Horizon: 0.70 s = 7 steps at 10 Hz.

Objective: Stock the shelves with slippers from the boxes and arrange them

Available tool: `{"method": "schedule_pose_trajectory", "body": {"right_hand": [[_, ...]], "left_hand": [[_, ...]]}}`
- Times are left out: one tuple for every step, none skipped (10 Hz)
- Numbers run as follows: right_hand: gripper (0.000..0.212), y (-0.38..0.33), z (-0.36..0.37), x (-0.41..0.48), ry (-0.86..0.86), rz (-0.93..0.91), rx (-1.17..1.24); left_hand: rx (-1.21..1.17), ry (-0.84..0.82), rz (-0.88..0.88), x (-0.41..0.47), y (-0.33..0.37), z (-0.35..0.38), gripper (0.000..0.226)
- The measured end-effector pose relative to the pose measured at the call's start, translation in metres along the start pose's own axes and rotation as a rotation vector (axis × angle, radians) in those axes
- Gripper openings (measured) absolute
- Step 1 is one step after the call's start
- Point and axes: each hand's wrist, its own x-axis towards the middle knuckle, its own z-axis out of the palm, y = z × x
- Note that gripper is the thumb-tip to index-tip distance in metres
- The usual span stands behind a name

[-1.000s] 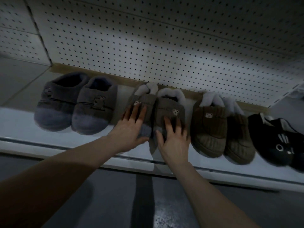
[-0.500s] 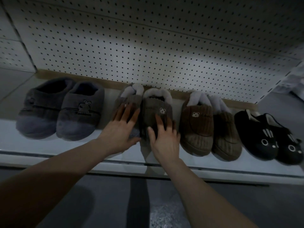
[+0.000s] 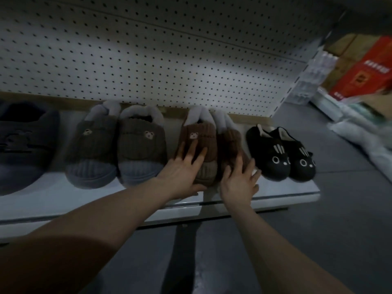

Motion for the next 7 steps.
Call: {"method": "schedule_pose_trajectory", "body": {"right_hand": [[0.057, 0.011, 0.007, 0.003, -0.032, -0.074, 0.093], [0.061, 0.008, 0.009, 0.007, -0.045, -0.098, 0.115], [0.061, 0.007, 0.005, 0.009, -0.071, -0.086, 0.122], [0.058, 0.008, -0.004, 0.009, -0.043, -0.136, 0.086], [0.058, 0.010, -0.022, 0.019, 0.011, -0.270, 0.088], [0.056, 0.010, -0.047, 0.033, 0.039, -0.423, 0.034], [0.057, 0.006, -0.076, 0.051, 0.004, -0.552, -0.017]], "left_hand": [[0.006, -0.029, -0.017, 0.010, 0.005, 0.008, 0.103], [-0.004, -0.029, -0.030, 0.016, 0.003, 0.012, 0.103], [-0.011, -0.009, -0.028, 0.016, 0.000, 0.014, 0.105], [-0.031, 0.017, -0.037, 0.012, 0.002, 0.005, 0.103], [-0.056, 0.027, -0.018, 0.011, 0.010, -0.015, 0.101], [-0.085, 0.038, 0.026, 0.014, 0.019, -0.045, 0.091], [-0.058, 0.041, 0.085, 0.023, 0.030, -0.078, 0.079]]}}
